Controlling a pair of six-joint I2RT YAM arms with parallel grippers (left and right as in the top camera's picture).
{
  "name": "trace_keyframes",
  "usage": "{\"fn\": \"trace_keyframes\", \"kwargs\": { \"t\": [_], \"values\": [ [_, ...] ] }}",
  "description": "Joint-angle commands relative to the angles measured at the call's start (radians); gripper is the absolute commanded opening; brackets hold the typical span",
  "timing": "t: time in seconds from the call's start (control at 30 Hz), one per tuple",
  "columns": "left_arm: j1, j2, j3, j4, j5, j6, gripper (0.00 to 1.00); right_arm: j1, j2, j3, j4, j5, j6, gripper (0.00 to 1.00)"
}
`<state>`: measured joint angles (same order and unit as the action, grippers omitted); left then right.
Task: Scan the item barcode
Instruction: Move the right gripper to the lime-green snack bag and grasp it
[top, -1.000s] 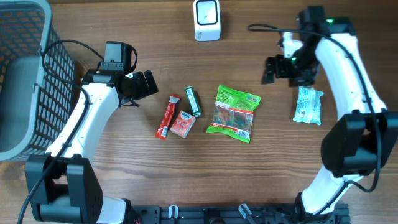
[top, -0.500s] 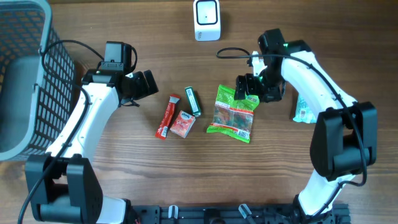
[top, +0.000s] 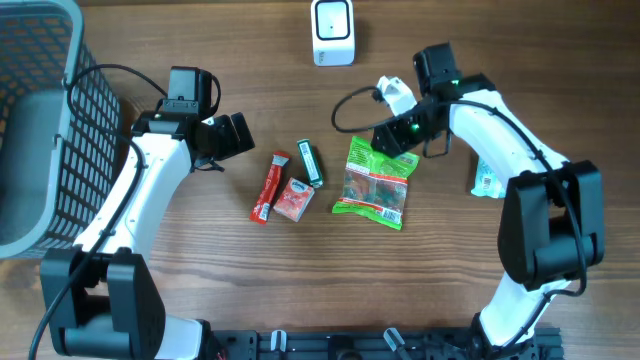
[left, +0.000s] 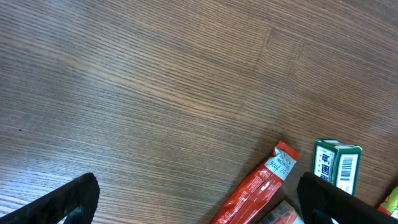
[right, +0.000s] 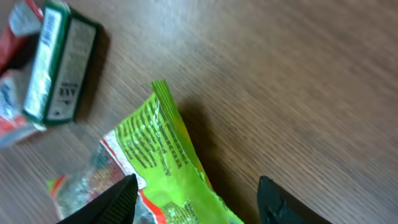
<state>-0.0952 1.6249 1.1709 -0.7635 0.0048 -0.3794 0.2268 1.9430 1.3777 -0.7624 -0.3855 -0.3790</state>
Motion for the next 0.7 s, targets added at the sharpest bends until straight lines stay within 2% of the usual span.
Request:
{"fn": "trace_keyframes", "kwargs": {
  "t": [0.0,0.03,0.07,0.1,0.13,0.17,0.3,0.37,0.4,0.43,0.47,0.53,0.57,0.6,0.67],
  "values": [
    [0.002,0.008,0.003,-0.001,-0.005,0.005,1.0,0.006,-0.003,-0.09,0.045,-0.037,-0.066,0.62],
    [0.002,0.008,0.003,-0.001,-0.005,0.005,1.0,0.006,-0.003,-0.124,0.074,-0.044,-0.064,0.61],
    [0.002,0.008,0.003,-0.001,-0.005,0.005,1.0,0.006,-0.003,-0.15,0.093,-0.043,-0.066,0.51],
    [0.002,0.008,0.003,-0.001,-0.005,0.005,1.0,0.006,-0.003,-0.169,0.103,-0.041,-0.067,0.36],
    [0.002,0.008,0.003,-0.001,-0.005,0.005,1.0,0.005,-0.003,-0.174,0.101,-0.033,-0.064,0.12],
    [0.002,0.008,0.003,0.0,-0.005,0.005,1.0,0.001,-0.004,-0.169,0.09,-0.031,-0.049,0.04],
    [0.002,0.008,0.003,-0.001,-0.005,0.005,1.0,-0.044,-0.042,-0.135,0.091,0.007,0.146,0.04],
    [0.002,0.008,0.003,-0.001,-0.005,0.005,1.0,-0.084,-0.081,-0.133,0.097,0.077,0.326,0.04],
    [0.002,0.008,0.003,-0.001,-0.005,0.005,1.0,-0.099,-0.096,-0.133,0.088,0.117,0.414,0.1],
    [0.002,0.008,0.003,-0.001,-0.005,0.005,1.0,-0.109,-0.105,-0.133,0.073,0.132,0.443,0.18],
    [0.002,0.008,0.003,-0.001,-0.005,0.005,1.0,-0.113,-0.113,-0.133,0.051,0.132,0.419,0.45],
    [0.002,0.008,0.003,-0.001,-0.005,0.005,1.0,-0.112,-0.115,-0.133,0.041,0.124,0.374,0.66],
    [0.002,0.008,0.003,-0.001,-0.005,0.005,1.0,-0.112,-0.115,-0.133,0.041,0.114,0.359,0.74],
    [0.002,0.008,0.003,-0.001,-0.005,0.005,1.0,-0.112,-0.116,-0.133,0.043,0.093,0.331,0.98],
    [0.002,0.008,0.003,-0.001,-0.005,0.005,1.0,-0.112,-0.115,-0.133,0.041,0.09,0.293,1.0]
  ]
}}
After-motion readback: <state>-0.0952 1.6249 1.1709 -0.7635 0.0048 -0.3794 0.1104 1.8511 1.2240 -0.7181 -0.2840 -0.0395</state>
